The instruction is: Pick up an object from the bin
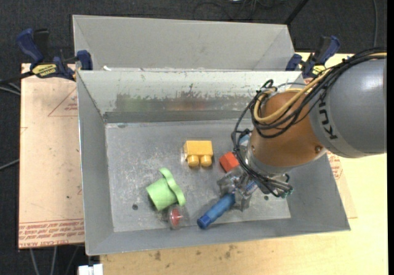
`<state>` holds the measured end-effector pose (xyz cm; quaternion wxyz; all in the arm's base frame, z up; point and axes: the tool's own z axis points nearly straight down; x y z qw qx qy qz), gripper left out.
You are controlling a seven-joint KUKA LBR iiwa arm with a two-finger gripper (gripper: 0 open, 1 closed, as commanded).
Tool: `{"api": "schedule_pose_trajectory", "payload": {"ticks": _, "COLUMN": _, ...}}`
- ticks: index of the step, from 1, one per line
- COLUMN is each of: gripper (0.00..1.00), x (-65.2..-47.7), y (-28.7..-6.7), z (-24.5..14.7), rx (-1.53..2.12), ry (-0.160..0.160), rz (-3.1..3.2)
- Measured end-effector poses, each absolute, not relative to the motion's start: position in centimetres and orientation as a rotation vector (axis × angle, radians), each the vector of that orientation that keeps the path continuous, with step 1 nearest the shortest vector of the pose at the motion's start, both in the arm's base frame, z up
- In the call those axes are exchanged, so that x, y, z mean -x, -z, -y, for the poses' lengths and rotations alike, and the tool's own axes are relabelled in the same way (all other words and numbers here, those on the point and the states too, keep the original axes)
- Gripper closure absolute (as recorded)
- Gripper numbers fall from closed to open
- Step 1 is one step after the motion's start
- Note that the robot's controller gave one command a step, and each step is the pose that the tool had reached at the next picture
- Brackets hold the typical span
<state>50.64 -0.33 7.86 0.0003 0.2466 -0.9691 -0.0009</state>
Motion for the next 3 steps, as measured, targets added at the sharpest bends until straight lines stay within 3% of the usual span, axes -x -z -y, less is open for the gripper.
{"api": "schedule_pose_trajectory", "payload": {"ticks": 1, "gripper": 1.0, "x": -53.3, "y": -7.5, "z": -1.3, "rx": -1.865, "ry": 0.002, "rz": 2.532}}
{"api": "schedule_pose_trajectory", "payload": {"ticks": 2, "gripper": 1.0, "x": -58.6, "y": -7.0, "z": 3.3, "rx": -1.88, "ry": -0.003, "rz": 2.524}}
{"api": "schedule_pose_trajectory", "payload": {"ticks": 3, "gripper": 1.0, "x": -60.1, "y": -21.9, "z": 6.7, "rx": -1.911, "ry": -0.009, "rz": 2.503}}
